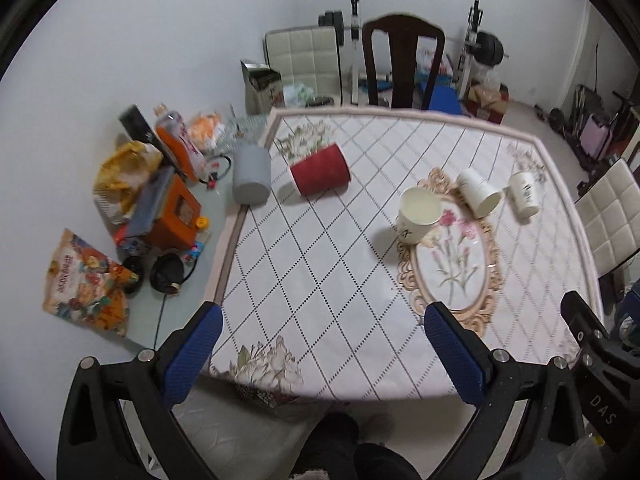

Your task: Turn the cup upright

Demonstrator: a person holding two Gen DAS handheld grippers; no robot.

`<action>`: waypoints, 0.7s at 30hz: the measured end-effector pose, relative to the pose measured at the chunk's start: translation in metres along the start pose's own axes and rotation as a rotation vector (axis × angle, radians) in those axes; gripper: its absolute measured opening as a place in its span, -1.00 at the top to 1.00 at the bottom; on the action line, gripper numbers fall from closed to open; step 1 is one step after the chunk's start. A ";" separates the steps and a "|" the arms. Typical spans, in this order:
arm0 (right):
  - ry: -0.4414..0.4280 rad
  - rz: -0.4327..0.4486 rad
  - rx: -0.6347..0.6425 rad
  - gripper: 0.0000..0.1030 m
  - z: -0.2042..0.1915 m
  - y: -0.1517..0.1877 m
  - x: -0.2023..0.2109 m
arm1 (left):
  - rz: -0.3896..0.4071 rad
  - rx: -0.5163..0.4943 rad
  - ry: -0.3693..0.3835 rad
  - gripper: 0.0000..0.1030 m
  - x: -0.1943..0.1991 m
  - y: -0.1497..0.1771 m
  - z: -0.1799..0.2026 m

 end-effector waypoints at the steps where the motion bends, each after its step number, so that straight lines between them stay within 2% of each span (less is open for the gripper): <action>1: -0.001 0.007 0.008 -0.99 0.003 0.003 0.016 | 0.008 0.004 0.006 -1.00 0.009 0.003 0.000; 10: -0.040 0.052 0.047 -0.99 0.011 0.019 0.108 | 0.081 0.020 0.023 -1.00 0.079 0.021 -0.005; 15: -0.042 0.078 0.045 -0.99 0.008 0.017 0.134 | 0.111 0.017 0.011 -1.00 0.092 0.018 -0.015; 21: -0.044 0.090 0.039 -0.99 0.000 0.009 0.144 | 0.133 0.030 -0.001 -1.00 0.099 0.017 -0.029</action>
Point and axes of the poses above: each gripper's, at about its wrist camera, not at the fingertips, and x roughly against the way its jaws point, z to its right, y to its underside, the point moved 8 cm from there along -x, roughly the way its jaws point, and after that the axes turned 11 degrees about -z, right-handed, at the moved point
